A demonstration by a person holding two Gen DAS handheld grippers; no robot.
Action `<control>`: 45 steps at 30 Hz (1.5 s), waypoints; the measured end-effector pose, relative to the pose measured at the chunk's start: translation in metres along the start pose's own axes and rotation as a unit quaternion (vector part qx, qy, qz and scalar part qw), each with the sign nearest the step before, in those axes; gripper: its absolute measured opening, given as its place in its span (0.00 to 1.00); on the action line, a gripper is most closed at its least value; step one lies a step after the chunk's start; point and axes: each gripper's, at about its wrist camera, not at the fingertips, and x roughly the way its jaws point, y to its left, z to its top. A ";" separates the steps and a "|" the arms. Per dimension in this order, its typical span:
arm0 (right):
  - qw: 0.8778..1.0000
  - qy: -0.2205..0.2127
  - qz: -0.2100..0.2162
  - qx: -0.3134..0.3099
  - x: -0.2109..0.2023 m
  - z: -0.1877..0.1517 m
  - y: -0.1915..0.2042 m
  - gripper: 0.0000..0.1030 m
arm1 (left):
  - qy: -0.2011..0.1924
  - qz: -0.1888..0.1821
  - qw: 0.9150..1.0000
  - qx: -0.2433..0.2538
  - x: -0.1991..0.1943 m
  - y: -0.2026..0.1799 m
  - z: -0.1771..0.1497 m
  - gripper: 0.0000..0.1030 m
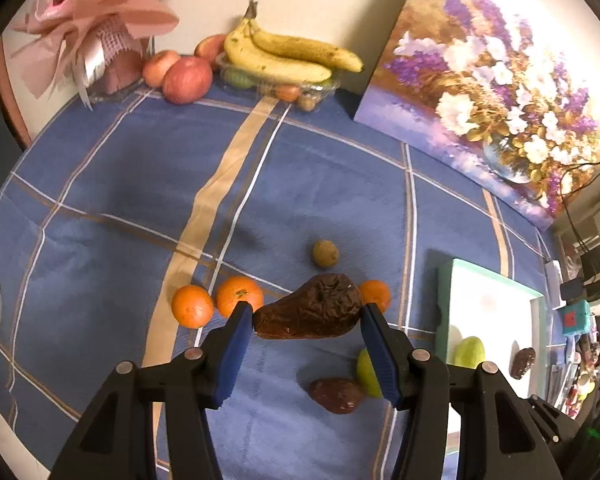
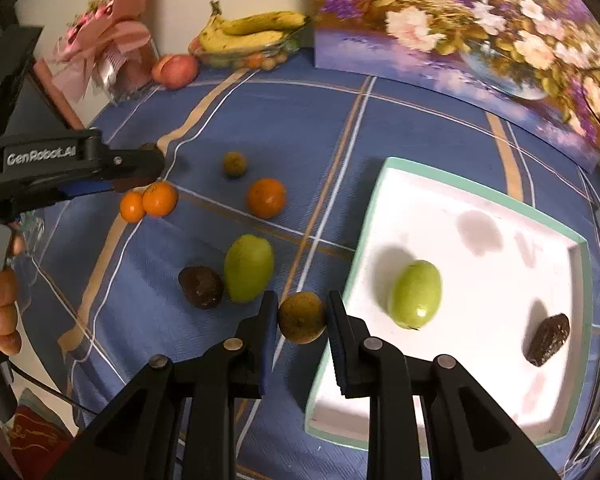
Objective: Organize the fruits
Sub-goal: 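Carry the date into the tray and open the left tool while the right tool carries the kiwi over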
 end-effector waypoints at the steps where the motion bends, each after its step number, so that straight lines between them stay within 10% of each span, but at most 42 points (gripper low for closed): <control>1: 1.000 -0.003 -0.001 0.006 -0.004 -0.001 -0.004 0.24 | -0.003 -0.003 1.000 0.003 -0.003 -0.003 0.000 0.57; 25: 0.981 -0.059 -0.074 0.169 -0.073 -0.028 -0.144 0.24 | -0.015 -0.050 0.993 0.103 -0.023 -0.113 -0.024 0.57; 45: 0.968 -0.078 -0.100 0.217 -0.104 -0.052 -0.189 0.25 | 0.023 -0.050 0.970 0.236 -0.005 -0.206 -0.077 0.57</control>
